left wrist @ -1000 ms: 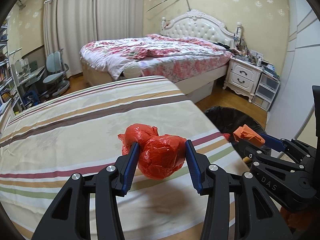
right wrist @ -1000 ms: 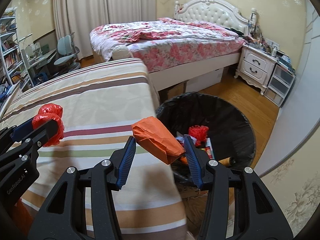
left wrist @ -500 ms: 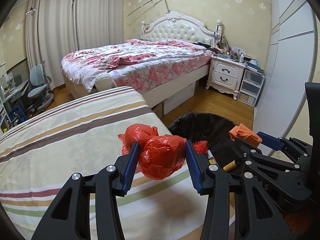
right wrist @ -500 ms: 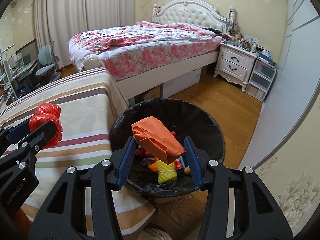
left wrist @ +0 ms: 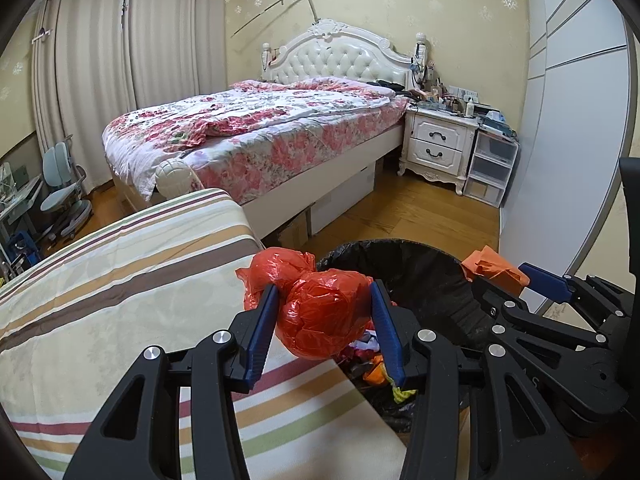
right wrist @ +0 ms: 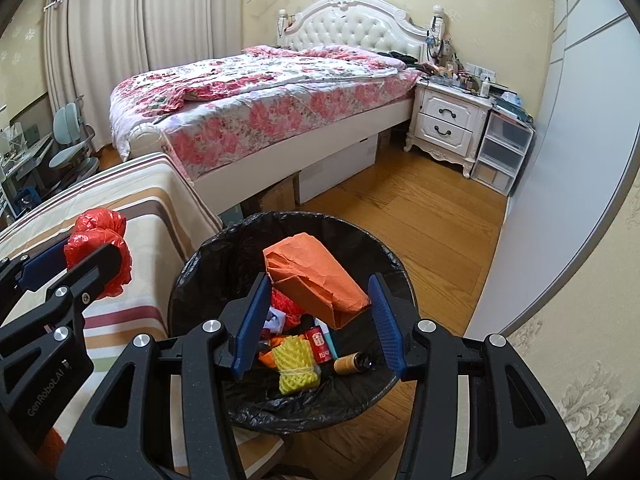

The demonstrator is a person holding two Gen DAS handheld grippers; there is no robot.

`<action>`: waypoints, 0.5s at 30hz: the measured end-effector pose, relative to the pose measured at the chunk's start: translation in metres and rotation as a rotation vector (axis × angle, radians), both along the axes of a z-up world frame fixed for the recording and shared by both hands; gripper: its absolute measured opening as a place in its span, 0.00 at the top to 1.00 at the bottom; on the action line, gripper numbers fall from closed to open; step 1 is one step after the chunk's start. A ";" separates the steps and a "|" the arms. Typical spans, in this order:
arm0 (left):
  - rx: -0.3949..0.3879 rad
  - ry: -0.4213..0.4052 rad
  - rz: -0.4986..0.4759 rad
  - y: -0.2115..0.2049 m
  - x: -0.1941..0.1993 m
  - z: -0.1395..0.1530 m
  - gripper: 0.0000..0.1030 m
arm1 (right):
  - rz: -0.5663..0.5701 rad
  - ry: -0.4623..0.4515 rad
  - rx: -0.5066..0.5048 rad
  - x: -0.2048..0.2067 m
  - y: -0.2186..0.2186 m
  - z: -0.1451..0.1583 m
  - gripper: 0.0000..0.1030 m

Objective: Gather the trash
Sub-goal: 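Carry the orange-red bag and orange paper over the black bin with both tools, then open both tools to drop the bag and paper into the bin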

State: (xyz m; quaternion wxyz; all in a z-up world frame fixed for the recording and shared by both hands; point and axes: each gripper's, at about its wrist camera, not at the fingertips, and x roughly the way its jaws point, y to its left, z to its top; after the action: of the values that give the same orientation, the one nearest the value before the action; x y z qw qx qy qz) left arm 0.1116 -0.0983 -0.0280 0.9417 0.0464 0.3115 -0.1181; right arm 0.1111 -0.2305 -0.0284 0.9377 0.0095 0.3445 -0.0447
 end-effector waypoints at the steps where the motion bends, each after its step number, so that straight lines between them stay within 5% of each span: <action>1: -0.001 0.005 0.001 -0.002 0.003 -0.001 0.55 | -0.004 0.003 0.000 0.002 -0.002 -0.002 0.52; 15: 0.029 0.017 -0.002 -0.021 0.026 -0.012 0.55 | -0.051 0.027 0.016 0.027 -0.018 -0.015 0.52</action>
State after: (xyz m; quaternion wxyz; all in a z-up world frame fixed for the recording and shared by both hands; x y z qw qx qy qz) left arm 0.1376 -0.1197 -0.0402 0.9382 0.0593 0.3210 -0.1146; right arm 0.1384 -0.2483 -0.0435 0.9314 0.0252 0.3571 -0.0658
